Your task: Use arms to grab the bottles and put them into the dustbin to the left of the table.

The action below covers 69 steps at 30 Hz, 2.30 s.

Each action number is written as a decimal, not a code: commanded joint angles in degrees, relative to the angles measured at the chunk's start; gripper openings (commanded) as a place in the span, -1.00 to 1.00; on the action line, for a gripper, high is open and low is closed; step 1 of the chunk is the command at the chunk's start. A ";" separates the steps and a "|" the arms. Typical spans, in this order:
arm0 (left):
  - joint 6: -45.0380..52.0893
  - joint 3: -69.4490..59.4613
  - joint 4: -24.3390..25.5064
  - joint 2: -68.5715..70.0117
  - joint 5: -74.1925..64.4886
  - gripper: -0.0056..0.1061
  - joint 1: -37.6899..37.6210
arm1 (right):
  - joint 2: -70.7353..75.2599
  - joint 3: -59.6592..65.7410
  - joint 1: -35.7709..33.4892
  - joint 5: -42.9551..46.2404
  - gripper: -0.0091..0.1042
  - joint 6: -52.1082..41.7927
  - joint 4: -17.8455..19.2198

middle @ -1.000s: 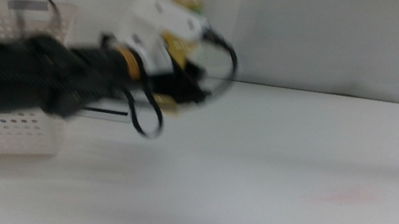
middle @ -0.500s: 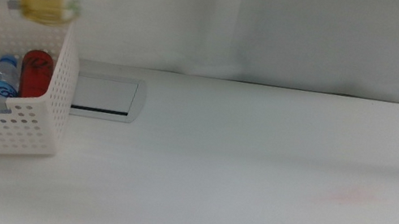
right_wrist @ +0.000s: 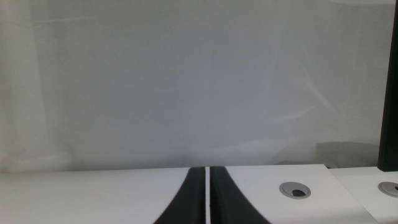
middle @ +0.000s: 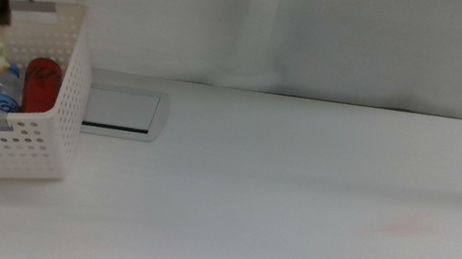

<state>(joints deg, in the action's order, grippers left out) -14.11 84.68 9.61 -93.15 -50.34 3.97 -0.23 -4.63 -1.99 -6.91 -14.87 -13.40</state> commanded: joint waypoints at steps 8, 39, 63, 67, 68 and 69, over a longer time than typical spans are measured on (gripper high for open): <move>-2.04 0.95 -1.54 -10.64 5.19 -0.95 0.09 | 1.85 0.22 0.29 -0.08 -0.88 -0.15 -1.06; -4.81 0.95 -1.54 -10.13 9.32 0.74 0.09 | 1.85 0.22 0.29 -0.23 -0.88 -0.15 -6.08; 1.65 -2.51 -1.13 30.70 7.05 -0.94 -4.64 | 1.85 0.22 0.29 -0.38 -0.88 -0.15 -9.88; 2.75 -11.35 -0.89 38.46 10.80 -0.94 -4.64 | 1.85 0.22 0.29 -0.38 -0.88 -0.15 -9.88; 3.30 -14.35 -0.89 40.87 12.23 -0.94 -4.64 | 1.85 0.22 0.29 -0.38 -0.88 -0.15 -9.88; 4.23 -17.46 -0.89 43.35 13.76 -0.94 -4.64 | 1.85 0.22 0.29 -0.53 -0.88 -0.15 -9.88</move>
<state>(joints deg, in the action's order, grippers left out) -10.94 71.67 8.71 -53.48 -39.09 -0.28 -0.18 -4.63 -1.99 -7.02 -14.69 -23.52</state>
